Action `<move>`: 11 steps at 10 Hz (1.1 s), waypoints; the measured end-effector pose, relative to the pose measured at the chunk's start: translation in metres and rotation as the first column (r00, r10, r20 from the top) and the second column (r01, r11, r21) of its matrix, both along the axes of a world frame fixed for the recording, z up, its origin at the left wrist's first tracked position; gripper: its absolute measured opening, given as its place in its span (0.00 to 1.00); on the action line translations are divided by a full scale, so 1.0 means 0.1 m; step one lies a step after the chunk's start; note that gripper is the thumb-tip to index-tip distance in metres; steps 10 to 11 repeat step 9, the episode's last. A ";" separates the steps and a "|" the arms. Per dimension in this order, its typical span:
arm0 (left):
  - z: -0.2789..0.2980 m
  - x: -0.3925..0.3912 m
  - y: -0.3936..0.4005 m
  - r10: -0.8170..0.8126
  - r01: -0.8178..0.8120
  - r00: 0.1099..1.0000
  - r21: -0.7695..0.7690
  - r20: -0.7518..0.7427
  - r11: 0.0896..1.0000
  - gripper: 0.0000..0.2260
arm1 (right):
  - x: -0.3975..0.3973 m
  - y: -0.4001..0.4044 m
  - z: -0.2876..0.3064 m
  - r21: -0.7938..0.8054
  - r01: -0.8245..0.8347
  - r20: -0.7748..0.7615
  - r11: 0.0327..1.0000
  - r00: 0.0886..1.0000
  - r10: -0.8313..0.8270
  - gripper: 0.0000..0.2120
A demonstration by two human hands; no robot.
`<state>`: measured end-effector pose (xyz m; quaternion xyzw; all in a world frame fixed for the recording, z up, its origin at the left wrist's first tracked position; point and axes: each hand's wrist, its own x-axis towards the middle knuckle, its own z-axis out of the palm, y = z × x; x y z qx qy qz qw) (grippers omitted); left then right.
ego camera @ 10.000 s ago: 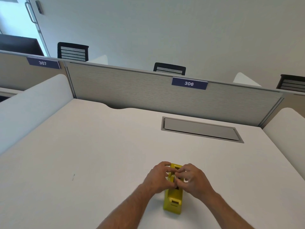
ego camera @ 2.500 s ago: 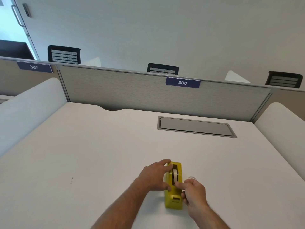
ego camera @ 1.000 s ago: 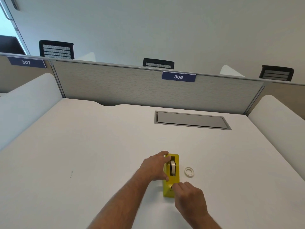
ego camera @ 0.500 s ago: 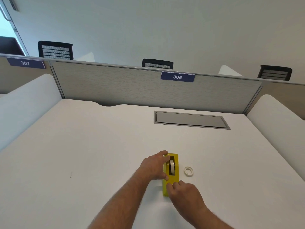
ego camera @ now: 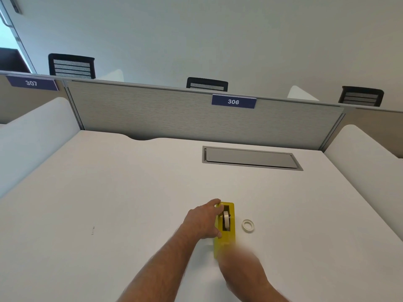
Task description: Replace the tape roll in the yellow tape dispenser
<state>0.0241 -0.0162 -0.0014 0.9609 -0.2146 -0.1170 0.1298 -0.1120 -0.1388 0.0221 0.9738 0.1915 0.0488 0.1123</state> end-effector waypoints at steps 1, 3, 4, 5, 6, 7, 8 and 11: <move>-0.02 -0.01 -0.01 0.010 -0.010 1.000 -0.003 0.001 1.000 0.41 | -0.01 -0.01 0.01 0.052 -0.013 -0.003 0.999 1.000 0.013 0.22; -0.06 0.00 0.00 0.014 -0.014 1.000 -0.013 -0.012 1.000 0.41 | -0.01 -0.03 -0.02 0.195 0.025 0.001 0.980 1.000 -0.025 0.22; -0.07 0.00 0.00 0.018 -0.018 1.000 -0.014 -0.014 1.000 0.41 | -0.03 -0.05 -0.04 0.254 0.058 -0.002 0.966 0.998 -0.059 0.22; -0.06 0.00 0.00 0.019 -0.019 1.000 -0.019 -0.020 1.000 0.42 | -0.07 -0.07 -0.05 0.326 0.096 -0.007 0.940 0.995 -0.099 0.21; -0.04 -0.01 0.00 0.023 -0.023 0.999 -0.019 -0.024 1.000 0.42 | -0.09 -0.09 -0.06 0.376 0.118 -0.012 0.919 0.992 -0.122 0.20; -0.04 -0.02 0.02 -0.001 0.000 0.999 -0.018 -0.034 1.000 0.41 | -0.17 -0.09 -0.08 0.398 0.142 -0.069 0.907 0.990 -0.125 0.16; -0.05 -0.03 0.07 -0.039 0.038 0.998 -0.035 -0.048 0.999 0.40 | -0.22 -0.17 0.00 0.473 0.127 -0.055 0.872 0.992 -0.115 0.16; 0.04 -0.04 0.15 0.011 -0.010 1.000 -0.189 0.007 0.982 0.35 | -0.19 -0.34 0.28 0.807 0.156 -0.066 0.569 0.982 -0.176 0.15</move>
